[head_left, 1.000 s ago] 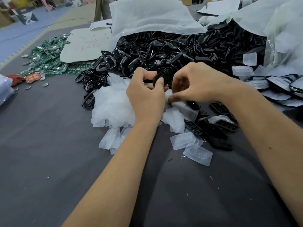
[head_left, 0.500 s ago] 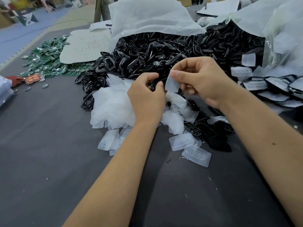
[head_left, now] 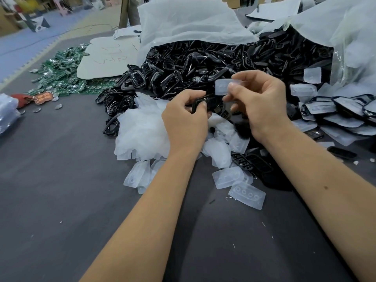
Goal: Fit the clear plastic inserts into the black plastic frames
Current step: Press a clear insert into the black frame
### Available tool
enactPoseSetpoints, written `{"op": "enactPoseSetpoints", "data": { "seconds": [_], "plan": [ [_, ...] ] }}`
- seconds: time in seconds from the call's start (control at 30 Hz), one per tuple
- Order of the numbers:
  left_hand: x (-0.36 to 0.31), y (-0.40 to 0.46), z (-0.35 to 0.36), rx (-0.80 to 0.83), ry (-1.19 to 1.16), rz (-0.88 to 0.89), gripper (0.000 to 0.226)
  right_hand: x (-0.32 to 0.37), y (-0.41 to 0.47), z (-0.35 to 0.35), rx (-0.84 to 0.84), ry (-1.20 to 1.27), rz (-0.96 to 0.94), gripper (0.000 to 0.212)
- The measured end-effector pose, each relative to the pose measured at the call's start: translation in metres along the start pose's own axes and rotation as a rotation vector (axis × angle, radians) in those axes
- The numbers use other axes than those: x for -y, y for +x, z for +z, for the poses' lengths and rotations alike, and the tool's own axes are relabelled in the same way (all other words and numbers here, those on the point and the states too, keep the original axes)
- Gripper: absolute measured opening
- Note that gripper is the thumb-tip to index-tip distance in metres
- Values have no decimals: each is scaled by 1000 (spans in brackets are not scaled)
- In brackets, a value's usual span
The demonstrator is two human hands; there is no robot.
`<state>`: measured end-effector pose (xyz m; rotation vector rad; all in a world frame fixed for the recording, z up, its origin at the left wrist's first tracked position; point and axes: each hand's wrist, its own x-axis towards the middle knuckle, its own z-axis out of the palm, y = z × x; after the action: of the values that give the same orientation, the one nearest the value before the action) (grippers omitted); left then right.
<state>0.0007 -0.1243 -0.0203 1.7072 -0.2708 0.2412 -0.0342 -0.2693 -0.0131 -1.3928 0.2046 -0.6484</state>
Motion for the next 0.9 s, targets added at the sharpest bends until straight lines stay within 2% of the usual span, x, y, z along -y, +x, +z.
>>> {"op": "enactPoseSetpoints", "data": {
  "seconds": [0.1,0.17,0.3,0.43,0.73,0.9],
  "plan": [
    [2,0,0,6,-38,-11,22,-1,5,-3,-170,10,-25,7],
    [3,0,0,10,-55,-10,22,-2,6,-5,-203,21,-13,11],
    [4,1,-1,36,-61,-5,22,-2,4,-4,-36,11,-36,12],
    [1,2,-1,72,-100,-20,27,-5,1,-1,105,-176,-124,8],
    [-1,0,-1,119,-198,-64,40,-6,-2,5,143,-404,-205,12],
    [-1,0,-1,118,-189,-65,41,-6,0,7,61,-502,-195,25]
  ]
}}
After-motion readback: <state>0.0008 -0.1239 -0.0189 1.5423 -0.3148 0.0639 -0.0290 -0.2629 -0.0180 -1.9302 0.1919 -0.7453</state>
